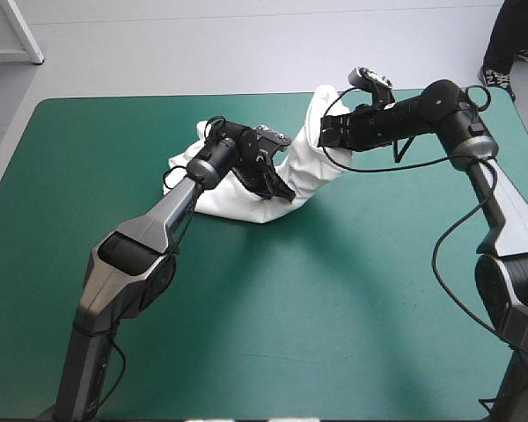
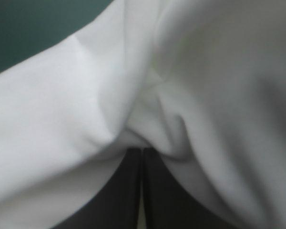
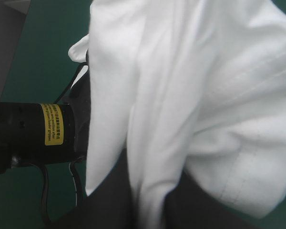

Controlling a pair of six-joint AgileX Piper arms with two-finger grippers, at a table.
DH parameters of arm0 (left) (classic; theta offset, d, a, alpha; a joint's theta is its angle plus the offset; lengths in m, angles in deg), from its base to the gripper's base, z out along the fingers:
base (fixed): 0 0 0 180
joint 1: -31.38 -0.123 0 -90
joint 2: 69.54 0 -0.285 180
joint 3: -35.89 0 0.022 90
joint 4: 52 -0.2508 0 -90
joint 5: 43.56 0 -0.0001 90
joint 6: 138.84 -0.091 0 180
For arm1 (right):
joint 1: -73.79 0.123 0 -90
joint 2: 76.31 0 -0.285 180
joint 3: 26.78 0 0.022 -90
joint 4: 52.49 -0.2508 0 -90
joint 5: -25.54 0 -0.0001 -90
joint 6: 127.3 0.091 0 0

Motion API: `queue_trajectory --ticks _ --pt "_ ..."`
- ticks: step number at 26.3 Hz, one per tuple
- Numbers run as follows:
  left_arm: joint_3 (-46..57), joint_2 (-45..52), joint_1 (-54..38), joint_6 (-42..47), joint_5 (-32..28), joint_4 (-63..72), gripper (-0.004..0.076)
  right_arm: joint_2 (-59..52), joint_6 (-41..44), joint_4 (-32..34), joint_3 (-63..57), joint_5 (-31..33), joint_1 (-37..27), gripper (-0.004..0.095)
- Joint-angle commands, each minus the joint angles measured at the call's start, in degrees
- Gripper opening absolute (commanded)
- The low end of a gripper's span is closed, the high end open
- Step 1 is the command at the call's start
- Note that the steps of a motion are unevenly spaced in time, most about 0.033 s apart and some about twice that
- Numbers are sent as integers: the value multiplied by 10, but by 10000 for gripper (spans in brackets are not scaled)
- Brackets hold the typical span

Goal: Fold the cloth

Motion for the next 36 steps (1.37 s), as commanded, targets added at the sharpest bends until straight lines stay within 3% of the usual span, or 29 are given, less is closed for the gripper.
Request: queue_trajectory --ticks 1,3,6,13,20,26,31,33,36 --pt "-14 31 -4 -3 -30 3 19 -29 -1 -25 22 -14 1 -13" --pt "-40 48 -12 0 -9 -22 19 -28 -5 -29 22 -15 2 -13" --pt "-80 89 -26 17 73 -138 19 -25 -15 -38 22 -17 2 -13" --pt "-35 184 -83 16 92 -111 19 -20 -41 -43 28 -51 35 -13" --pt "184 325 -142 26 90 -138 19 98 4 -43 219 -41 112 -13" --pt "367 435 -184 30 28 -145 19 245 63 -43 435 -6 163 -13" --pt "446 498 -190 32 26 -142 19 338 55 -103 529 -27 199 -6" --pt "464 517 -190 32 31 -139 19 363 44 -129 546 -41 209 56" --pt "483 538 -190 32 30 -132 19 378 34 -140 547 -58 216 288"
